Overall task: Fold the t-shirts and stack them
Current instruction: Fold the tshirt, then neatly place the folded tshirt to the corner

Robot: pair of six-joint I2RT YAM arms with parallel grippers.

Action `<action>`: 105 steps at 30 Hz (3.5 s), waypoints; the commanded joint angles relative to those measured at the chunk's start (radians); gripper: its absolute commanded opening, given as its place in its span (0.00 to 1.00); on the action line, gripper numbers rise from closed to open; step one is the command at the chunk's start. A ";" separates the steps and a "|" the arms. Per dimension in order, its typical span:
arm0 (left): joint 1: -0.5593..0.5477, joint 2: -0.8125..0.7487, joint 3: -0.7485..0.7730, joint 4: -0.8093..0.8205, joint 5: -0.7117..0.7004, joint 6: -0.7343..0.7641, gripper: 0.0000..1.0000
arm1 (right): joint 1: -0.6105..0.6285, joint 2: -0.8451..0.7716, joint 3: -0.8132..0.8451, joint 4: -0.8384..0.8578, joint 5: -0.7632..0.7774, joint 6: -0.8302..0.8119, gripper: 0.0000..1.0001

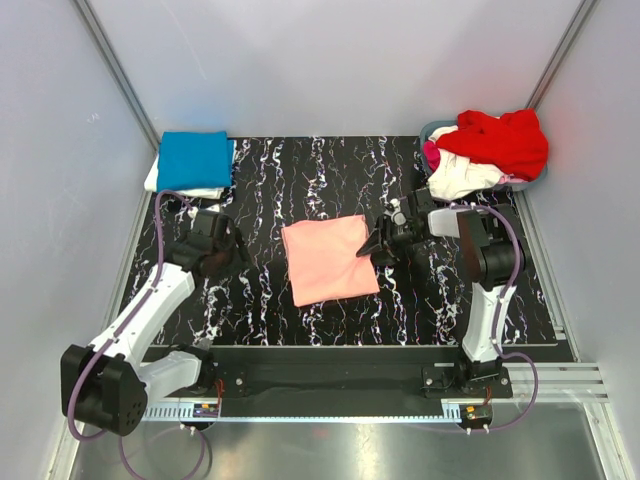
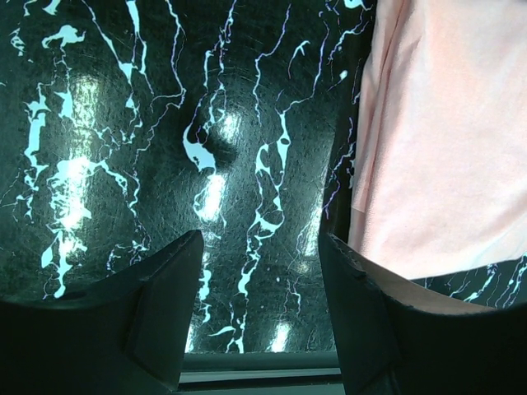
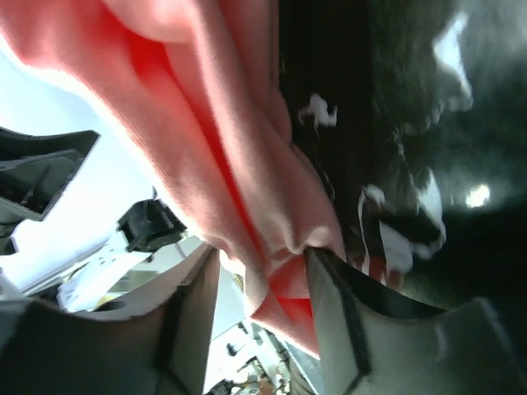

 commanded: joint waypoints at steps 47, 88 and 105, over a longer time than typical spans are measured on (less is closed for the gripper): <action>-0.007 0.461 0.090 0.510 0.260 -0.055 0.59 | -0.021 0.237 0.639 -0.487 0.586 -0.224 0.10; 0.033 0.639 0.567 0.199 -0.045 0.204 0.00 | 0.483 -0.880 -0.729 0.467 0.747 0.424 0.56; 0.231 0.906 1.219 0.027 -0.150 0.485 0.00 | 0.483 -0.832 -0.712 0.477 0.739 0.404 0.55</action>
